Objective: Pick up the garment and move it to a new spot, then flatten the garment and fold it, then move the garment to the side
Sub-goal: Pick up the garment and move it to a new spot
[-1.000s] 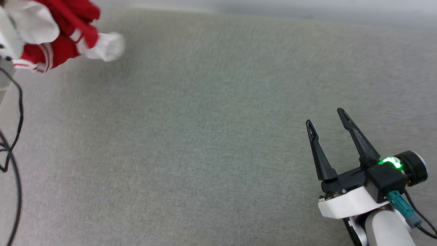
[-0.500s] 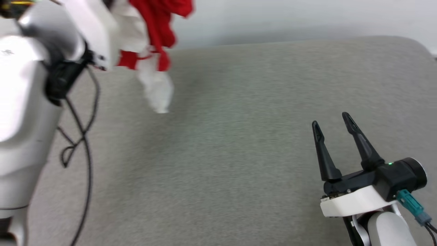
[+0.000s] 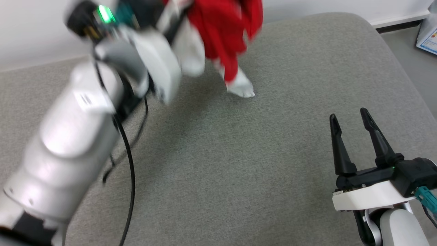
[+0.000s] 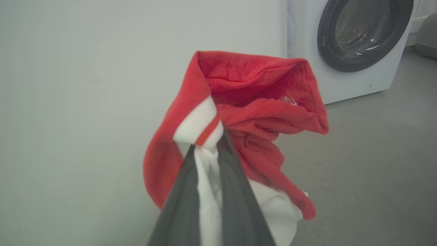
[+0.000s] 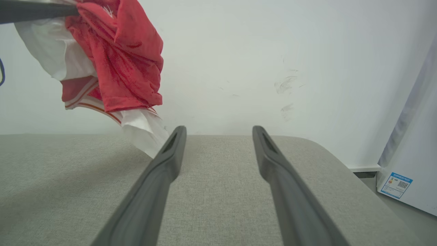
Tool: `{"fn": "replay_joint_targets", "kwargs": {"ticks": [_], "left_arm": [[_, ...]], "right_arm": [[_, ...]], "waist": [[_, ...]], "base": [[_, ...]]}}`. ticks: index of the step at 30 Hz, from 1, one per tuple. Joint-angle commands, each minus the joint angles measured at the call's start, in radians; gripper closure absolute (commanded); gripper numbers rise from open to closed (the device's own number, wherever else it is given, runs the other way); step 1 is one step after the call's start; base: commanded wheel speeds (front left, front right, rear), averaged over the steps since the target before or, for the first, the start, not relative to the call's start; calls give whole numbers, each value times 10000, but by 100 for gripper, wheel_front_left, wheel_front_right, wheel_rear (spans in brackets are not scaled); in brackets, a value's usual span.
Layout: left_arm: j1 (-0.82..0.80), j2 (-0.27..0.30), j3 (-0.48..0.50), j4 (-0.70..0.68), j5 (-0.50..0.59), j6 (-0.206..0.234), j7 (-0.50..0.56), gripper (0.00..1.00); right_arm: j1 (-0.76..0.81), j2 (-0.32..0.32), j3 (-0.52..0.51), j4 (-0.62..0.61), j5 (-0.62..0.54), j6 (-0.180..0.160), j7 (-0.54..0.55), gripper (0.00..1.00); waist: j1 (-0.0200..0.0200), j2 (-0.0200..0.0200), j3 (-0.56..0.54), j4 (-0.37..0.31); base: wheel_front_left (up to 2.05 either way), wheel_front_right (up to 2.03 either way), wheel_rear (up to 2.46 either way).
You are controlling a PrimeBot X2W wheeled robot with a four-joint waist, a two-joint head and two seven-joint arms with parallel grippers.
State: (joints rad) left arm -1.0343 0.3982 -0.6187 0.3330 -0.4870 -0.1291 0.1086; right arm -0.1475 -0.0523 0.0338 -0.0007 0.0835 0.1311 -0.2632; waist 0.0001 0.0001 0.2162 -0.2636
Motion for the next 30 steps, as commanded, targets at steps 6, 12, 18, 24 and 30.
{"fn": "replay_joint_targets", "kwargs": {"ticks": [6, 12, 18, 24, 30], "left_arm": [[1831, 1144, -2276, -223, -371, 1, -734, 100], [2307, 2489, -5839, -486, 94, 0, -1167, 100], [3003, 2537, -6645, -331, 837, -4, -1133, 0], [2962, 2147, -6537, 348, 552, -1, -2034, 0], [3340, 1986, -5748, 795, -197, 526, -3169, 0]], "right_arm": [[-65, 34, -69, -37, -141, -8, -23, 0], [-108, 31, 10, 121, -369, -8, -23, 0], [-47, 30, 73, 325, -528, -8, -23, 0], [167, 28, -41, 525, -760, -8, -23, 0], [460, 29, -227, 681, -1005, -8, -23, 0]], "waist": [[-1, -1, 133, 474], [-1, -1, 197, 1051], [-1, -1, 71, 1549], [-1, -1, -400, 2143], [-1, -1, -1110, 2706]], "base": [[0, 0, 0], [0, 0, 0], [0, 0, 0], [0, 0, 0], [0, 0, 0]]}}
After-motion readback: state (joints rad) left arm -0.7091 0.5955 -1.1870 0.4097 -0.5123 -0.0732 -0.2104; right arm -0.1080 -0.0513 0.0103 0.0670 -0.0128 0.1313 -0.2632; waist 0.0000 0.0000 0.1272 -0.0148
